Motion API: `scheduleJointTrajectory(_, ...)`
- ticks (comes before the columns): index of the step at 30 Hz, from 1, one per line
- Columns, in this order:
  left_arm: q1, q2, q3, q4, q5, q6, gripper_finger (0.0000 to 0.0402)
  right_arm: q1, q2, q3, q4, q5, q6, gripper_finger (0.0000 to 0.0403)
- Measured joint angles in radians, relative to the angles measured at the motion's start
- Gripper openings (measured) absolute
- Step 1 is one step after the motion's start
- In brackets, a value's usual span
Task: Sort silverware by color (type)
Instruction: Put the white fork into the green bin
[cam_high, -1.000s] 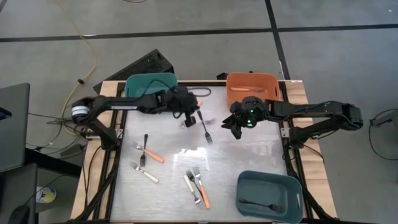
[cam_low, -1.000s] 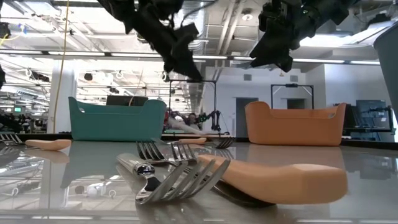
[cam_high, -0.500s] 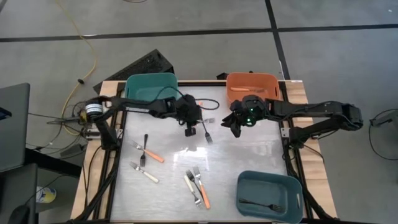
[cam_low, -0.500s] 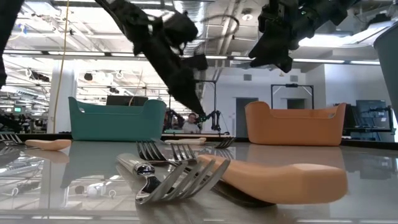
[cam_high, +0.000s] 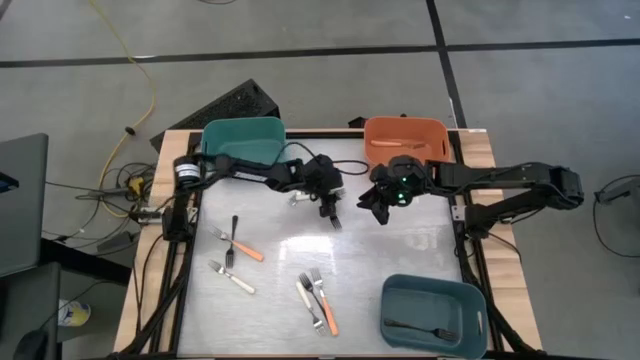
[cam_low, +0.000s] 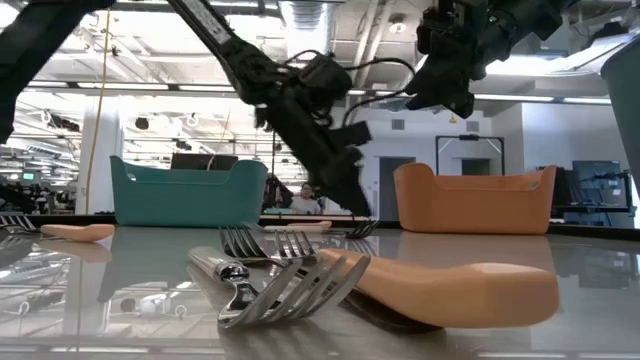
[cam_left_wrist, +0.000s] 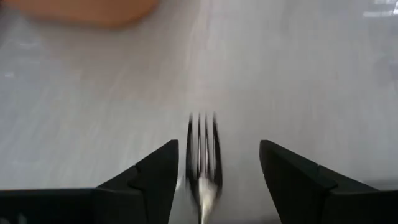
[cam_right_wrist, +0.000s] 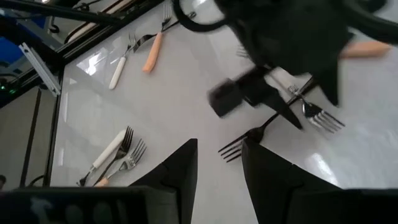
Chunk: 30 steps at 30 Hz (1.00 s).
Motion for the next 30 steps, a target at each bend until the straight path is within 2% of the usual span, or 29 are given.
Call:
scheduleJointTrajectory(3,-0.004,0.056,0.057,-0.009,-0.012,-0.002,0.0210,0.000,0.000,0.000,-0.004,-0.003,0.000,0.0148)
scheduleJointTrajectory(7,-0.008,0.108,0.113,-0.010,-0.102,-0.001,0.0210,0.002,0.000,0.000,-0.010,-0.004,0.007,0.0148)
scheduleJointTrajectory(9,-0.008,0.114,0.121,-0.011,-0.114,0.006,0.0210,0.006,0.000,0.000,-0.012,-0.009,0.011,0.0148)
scheduleJointTrajectory(20,-0.002,0.113,0.123,-0.060,0.021,0.029,0.0210,0.015,0.000,0.000,-0.035,-0.031,0.016,0.0148)
scheduleJointTrajectory(23,-0.001,0.113,0.122,-0.074,0.020,0.027,0.0208,0.015,0.000,0.000,-0.033,-0.030,0.016,0.0148)
scheduleJointTrajectory(26,0.005,0.113,0.122,-0.076,0.032,0.021,0.0196,0.014,0.000,0.000,-0.030,-0.030,0.016,0.0148)
scheduleJointTrajectory(30,0.006,0.113,0.122,-0.083,0.037,0.011,0.0161,0.014,0.000,0.000,-0.029,-0.029,0.017,0.0148)
